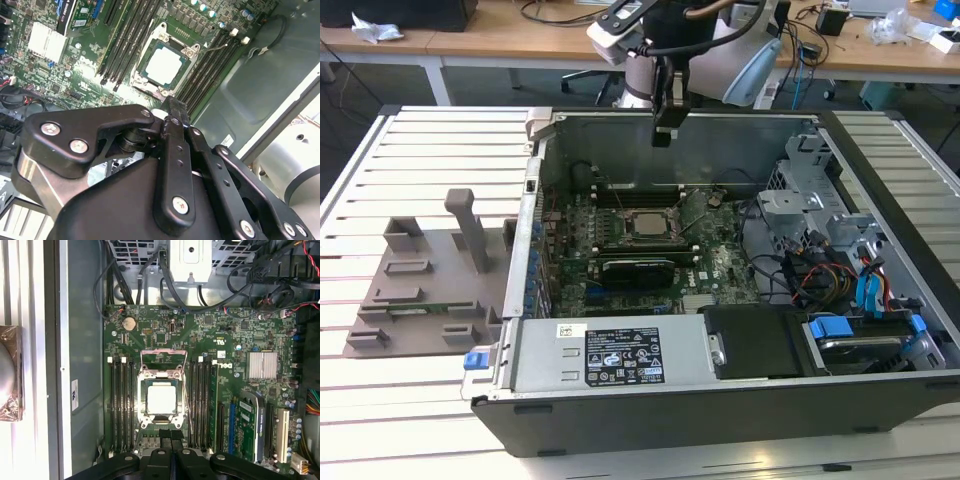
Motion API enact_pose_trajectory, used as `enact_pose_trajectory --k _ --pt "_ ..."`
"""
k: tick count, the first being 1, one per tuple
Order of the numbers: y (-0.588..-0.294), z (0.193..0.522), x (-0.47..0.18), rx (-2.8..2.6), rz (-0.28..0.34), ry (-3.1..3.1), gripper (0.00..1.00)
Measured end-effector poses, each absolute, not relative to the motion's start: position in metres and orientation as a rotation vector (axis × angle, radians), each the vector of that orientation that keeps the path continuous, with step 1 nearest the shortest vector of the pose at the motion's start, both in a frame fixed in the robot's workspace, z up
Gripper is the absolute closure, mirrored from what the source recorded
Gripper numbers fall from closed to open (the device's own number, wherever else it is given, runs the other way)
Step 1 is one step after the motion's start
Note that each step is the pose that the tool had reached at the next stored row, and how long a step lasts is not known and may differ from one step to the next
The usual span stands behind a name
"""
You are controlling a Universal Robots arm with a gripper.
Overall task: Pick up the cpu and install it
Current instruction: 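Close the cpu cover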
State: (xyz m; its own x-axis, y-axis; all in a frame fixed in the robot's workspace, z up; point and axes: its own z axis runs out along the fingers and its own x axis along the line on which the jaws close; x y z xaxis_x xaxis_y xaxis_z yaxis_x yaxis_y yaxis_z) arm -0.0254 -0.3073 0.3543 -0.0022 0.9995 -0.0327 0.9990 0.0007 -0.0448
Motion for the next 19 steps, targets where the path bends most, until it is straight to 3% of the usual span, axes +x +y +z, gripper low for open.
enact_pose_trajectory --k 19 --pt "-0.307 0.354 0.003 -2.213 0.086 -2.216 0.89"
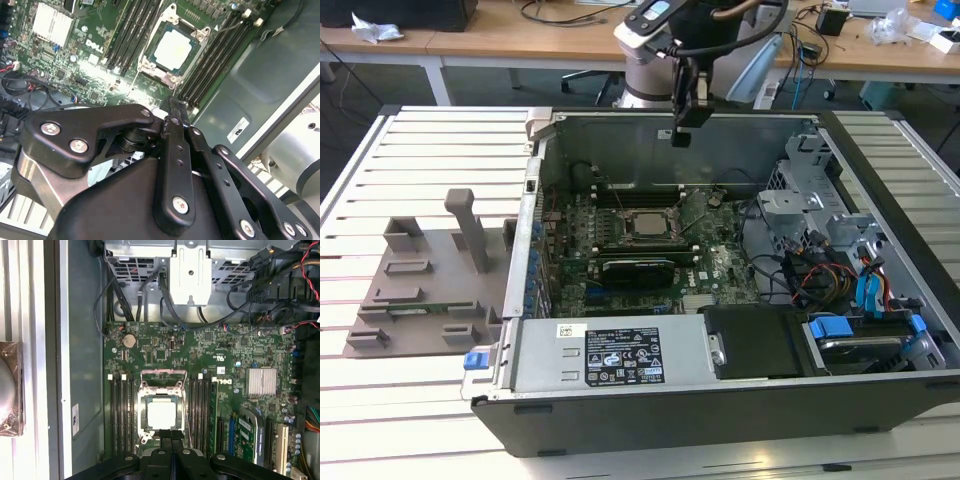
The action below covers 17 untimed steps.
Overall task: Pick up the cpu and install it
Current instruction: 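Close the cpu cover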
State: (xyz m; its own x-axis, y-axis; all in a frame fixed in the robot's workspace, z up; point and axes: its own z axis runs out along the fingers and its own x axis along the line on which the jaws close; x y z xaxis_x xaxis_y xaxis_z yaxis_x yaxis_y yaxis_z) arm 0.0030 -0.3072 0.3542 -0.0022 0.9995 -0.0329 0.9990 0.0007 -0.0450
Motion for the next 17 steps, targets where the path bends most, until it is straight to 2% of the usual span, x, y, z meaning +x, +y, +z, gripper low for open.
enact_pose_trajectory --k 17 --pt "-0.307 0.353 0.027 -2.213 0.086 -2.216 0.89"
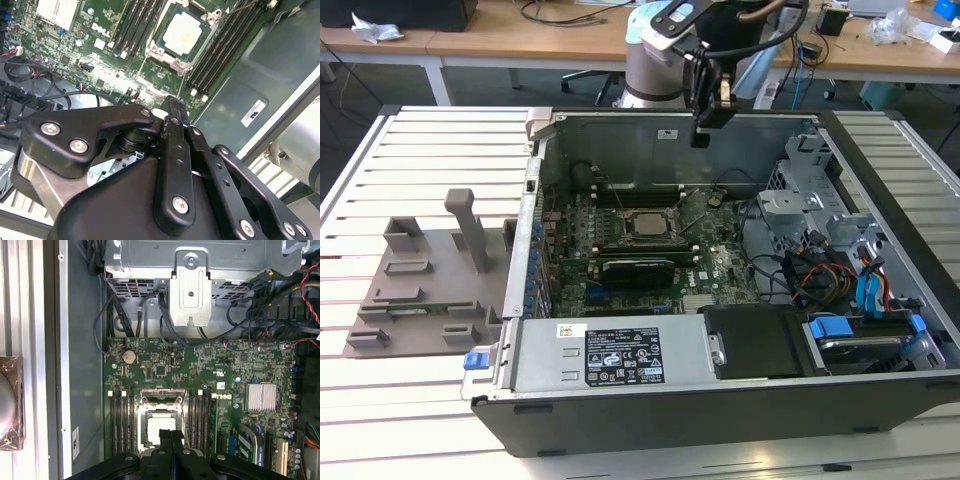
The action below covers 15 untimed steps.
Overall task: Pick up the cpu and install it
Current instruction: 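Close the cpu cover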
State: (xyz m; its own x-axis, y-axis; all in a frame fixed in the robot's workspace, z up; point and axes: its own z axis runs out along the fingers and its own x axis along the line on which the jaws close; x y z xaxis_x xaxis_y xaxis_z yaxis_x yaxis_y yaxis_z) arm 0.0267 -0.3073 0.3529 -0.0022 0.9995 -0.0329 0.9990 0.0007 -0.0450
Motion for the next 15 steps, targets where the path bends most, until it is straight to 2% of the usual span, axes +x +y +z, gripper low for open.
enact_pose_trajectory --k 15 --pt "-0.307 0.351 0.039 -2.213 0.086 -2.216 0.89"
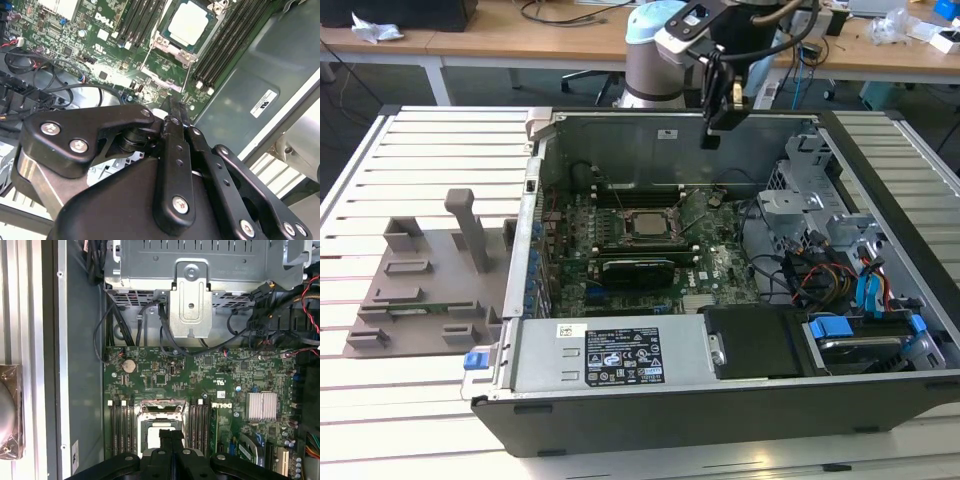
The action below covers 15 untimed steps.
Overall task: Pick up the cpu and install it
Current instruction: 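Close the cpu cover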
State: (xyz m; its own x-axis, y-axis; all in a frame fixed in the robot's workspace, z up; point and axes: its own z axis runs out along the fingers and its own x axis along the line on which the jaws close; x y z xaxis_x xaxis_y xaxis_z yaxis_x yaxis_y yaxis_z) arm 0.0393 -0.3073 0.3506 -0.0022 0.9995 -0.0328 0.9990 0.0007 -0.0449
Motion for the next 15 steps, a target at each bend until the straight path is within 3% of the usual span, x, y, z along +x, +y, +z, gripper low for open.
enact_pose_trajectory --k 15 --pt "-0.3072 0.3462 0.0497 -2.213 0.086 -2.216 0.89"
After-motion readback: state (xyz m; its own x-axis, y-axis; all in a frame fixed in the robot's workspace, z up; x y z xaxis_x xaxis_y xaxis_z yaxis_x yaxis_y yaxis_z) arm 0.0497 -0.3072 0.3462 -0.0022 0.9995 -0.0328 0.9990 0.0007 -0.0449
